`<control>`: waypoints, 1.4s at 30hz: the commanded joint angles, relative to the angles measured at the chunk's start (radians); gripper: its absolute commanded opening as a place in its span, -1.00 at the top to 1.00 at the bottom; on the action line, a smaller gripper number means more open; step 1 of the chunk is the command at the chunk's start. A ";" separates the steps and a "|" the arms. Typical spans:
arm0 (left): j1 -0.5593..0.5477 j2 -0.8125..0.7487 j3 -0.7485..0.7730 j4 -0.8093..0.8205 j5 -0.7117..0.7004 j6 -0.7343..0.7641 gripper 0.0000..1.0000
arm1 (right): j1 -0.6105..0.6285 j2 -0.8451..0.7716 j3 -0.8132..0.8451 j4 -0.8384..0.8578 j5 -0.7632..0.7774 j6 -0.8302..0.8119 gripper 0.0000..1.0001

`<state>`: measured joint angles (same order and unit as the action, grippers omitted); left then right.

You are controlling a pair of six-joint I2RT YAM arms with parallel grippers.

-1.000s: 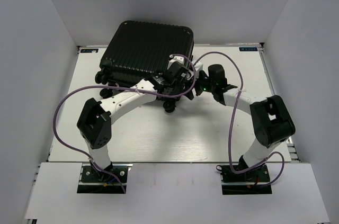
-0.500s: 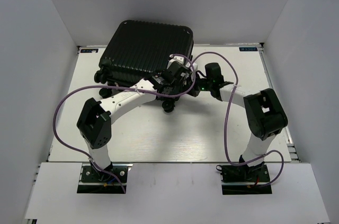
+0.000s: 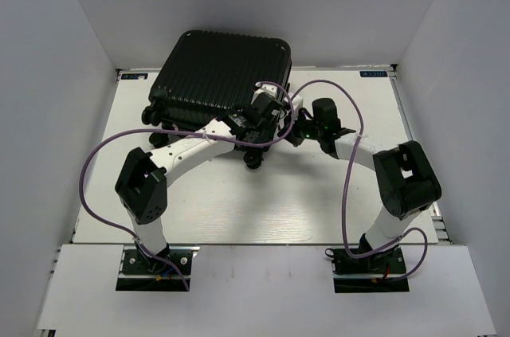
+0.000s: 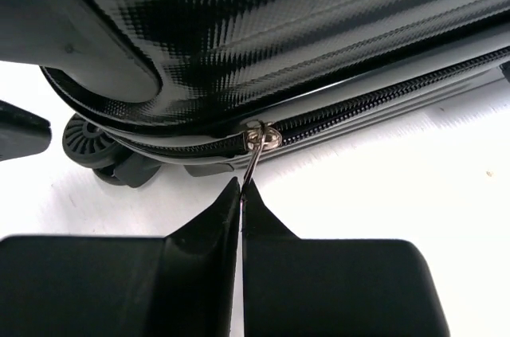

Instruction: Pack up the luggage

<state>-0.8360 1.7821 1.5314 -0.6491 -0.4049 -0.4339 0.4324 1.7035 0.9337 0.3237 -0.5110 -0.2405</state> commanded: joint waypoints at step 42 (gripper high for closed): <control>0.032 -0.067 0.026 -0.251 0.060 -0.002 1.00 | -0.040 0.286 0.410 0.226 0.624 0.280 1.00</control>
<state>-0.8131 1.7603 1.5372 -0.7334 -0.3687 -0.4202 0.4259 1.9724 1.2369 0.4503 -0.0372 -0.0013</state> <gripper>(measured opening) 0.570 0.003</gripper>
